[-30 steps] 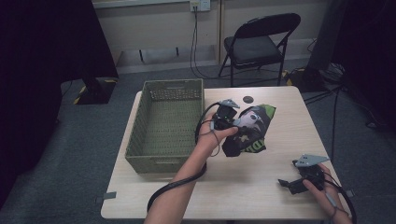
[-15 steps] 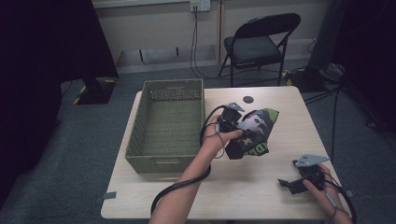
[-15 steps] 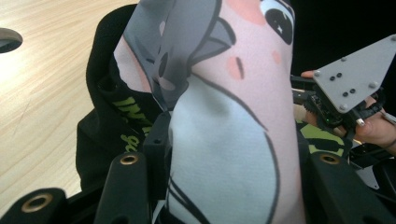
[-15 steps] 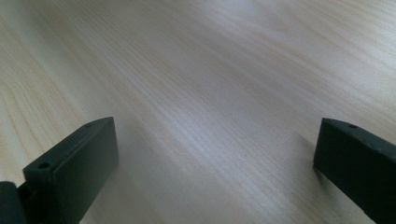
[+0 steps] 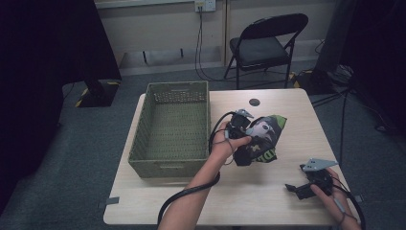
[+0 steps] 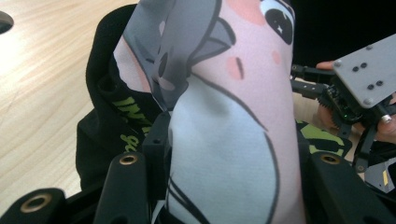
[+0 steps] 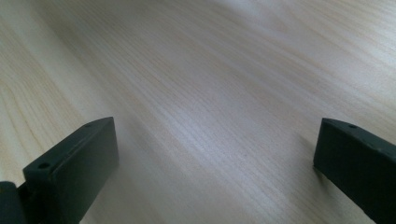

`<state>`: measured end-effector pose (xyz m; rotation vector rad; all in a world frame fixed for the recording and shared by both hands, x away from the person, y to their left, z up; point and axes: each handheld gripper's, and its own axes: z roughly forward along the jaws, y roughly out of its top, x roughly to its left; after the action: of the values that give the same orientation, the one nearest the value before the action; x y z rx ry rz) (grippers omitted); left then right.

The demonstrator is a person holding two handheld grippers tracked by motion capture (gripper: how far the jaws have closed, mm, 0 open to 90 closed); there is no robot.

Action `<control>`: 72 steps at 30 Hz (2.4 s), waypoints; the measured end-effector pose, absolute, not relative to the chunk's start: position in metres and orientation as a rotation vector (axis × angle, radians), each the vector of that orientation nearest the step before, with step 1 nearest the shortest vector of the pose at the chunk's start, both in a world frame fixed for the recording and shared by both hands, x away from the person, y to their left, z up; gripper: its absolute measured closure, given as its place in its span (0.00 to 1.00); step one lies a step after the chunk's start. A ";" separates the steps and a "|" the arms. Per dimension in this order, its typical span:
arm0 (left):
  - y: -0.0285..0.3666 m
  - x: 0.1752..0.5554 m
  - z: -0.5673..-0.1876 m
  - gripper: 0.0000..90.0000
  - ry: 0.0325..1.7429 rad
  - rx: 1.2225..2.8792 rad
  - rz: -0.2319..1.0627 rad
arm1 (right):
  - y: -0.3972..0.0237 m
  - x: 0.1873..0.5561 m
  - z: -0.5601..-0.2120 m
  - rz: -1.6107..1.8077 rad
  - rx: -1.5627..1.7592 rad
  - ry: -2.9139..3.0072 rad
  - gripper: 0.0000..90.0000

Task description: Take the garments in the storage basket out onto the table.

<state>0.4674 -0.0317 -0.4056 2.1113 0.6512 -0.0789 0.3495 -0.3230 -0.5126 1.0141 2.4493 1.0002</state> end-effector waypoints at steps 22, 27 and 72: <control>-0.050 0.469 -0.427 0.57 0.690 2.156 -0.073 | -0.323 0.349 -0.513 1.000 1.015 2.450 0.00; -0.055 0.469 -0.430 0.57 0.689 2.177 -0.060 | -0.323 0.349 -0.513 1.000 1.016 2.450 0.00; -0.073 0.473 -0.460 0.52 0.733 2.273 -0.035 | -0.323 0.349 -0.513 1.000 1.015 2.449 0.00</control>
<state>0.4735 -0.0729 -0.4599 2.2728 0.7329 -0.0345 0.3493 -0.3229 -0.5126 1.0151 2.4490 1.0004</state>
